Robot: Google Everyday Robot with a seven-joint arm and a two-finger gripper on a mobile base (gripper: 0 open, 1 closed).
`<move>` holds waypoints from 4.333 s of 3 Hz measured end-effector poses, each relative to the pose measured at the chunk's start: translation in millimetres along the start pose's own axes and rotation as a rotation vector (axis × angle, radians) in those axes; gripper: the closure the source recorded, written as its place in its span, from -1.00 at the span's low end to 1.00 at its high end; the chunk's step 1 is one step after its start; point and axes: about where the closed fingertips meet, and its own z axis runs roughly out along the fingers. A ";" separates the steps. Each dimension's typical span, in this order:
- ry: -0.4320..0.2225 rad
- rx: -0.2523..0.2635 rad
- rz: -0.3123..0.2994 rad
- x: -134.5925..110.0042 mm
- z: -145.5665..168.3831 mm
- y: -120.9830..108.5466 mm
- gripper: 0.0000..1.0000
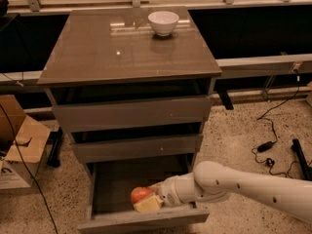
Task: Place apple into bottom drawer
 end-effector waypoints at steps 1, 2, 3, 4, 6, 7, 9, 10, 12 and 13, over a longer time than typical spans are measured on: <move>0.008 0.003 0.073 32.9 15.3 -29.3 1.00; 0.017 0.016 0.129 57.3 24.4 -56.0 1.00; 0.036 0.028 0.163 72.6 28.3 -86.8 1.00; 0.066 0.029 0.204 89.7 34.0 -118.7 1.00; 0.119 0.017 0.246 105.5 43.5 -154.8 1.00; 0.082 0.023 0.243 101.1 57.9 -171.0 1.00; 0.034 0.010 0.210 92.2 113.5 -217.1 1.00; 0.056 0.022 0.220 100.4 146.9 -237.0 1.00; 0.089 0.040 0.191 100.7 220.3 -253.0 1.00; 0.115 0.063 0.187 104.6 249.3 -254.6 0.61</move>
Offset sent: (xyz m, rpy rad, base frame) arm 0.0185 -0.0470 -0.1187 -0.0312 0.1535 -0.1286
